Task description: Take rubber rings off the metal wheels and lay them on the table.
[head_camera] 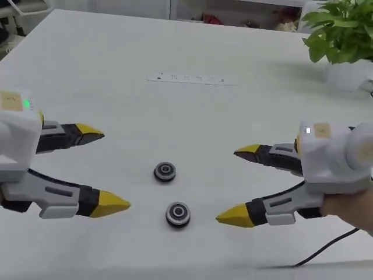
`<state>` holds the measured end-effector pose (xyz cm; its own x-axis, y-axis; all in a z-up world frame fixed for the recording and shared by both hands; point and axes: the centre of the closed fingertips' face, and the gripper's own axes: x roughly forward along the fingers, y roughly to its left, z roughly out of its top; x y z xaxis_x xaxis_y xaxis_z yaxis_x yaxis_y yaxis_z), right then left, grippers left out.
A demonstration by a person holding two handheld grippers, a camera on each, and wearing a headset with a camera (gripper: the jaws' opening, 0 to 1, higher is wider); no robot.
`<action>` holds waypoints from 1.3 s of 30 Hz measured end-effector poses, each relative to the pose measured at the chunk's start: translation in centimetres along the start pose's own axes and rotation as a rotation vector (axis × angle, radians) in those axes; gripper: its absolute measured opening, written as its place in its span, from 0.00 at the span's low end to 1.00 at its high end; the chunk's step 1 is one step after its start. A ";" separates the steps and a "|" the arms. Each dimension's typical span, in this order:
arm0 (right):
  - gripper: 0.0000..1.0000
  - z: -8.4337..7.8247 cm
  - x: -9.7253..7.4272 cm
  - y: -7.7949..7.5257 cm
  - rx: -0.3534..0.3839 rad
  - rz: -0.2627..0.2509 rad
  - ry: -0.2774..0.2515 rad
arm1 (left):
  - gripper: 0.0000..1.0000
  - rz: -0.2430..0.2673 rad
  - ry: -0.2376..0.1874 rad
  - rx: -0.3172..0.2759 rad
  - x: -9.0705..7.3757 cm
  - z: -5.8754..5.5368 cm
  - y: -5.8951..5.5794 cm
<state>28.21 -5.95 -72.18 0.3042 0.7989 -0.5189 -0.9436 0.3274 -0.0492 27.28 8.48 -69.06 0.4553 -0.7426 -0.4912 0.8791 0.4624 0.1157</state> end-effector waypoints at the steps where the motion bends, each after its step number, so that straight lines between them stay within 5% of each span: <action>1: 0.79 0.1 0.0 0.0 -0.003 0.002 -0.004 | 0.79 -0.002 0.002 0.001 0.1 0.0 0.0; 15: 0.77 0.0 0.8 0.1 0.032 0.030 -0.008 | 0.77 -0.033 0.038 0.008 1.0 -1.2 -0.5; 39: 0.66 -0.5 3.2 0.5 -0.043 0.110 0.019 | 0.72 -0.078 0.058 0.011 3.0 -1.4 -0.7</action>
<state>28.62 -3.47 -74.31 0.1964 0.8189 -0.5393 -0.9760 0.2159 -0.0276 27.78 6.63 -71.84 0.3763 -0.7470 -0.5481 0.9134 0.3982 0.0844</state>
